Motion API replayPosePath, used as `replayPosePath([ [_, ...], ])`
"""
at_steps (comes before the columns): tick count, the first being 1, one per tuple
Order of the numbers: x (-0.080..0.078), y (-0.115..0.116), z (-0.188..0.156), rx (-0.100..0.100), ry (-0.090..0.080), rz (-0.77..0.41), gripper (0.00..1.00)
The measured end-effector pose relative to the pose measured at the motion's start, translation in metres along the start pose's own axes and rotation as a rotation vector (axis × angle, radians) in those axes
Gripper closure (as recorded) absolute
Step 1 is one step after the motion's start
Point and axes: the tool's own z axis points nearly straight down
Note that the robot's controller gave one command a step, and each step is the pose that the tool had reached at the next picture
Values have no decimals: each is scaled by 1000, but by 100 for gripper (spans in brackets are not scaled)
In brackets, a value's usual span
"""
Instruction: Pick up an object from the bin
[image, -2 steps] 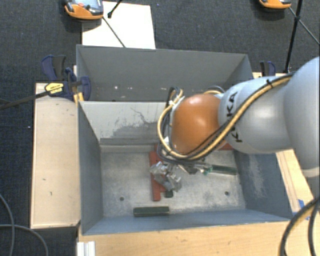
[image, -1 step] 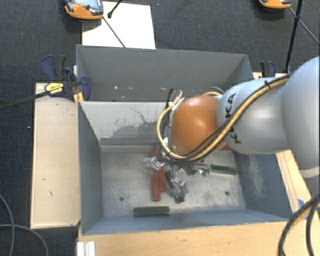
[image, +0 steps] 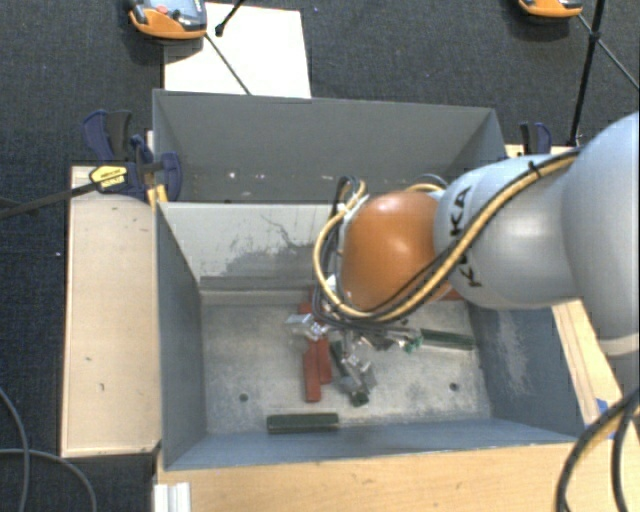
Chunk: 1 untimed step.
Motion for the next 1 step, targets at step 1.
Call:
replayPosePath([
  [1, -24, 6, -3, -1, 6, -363, 100],
])
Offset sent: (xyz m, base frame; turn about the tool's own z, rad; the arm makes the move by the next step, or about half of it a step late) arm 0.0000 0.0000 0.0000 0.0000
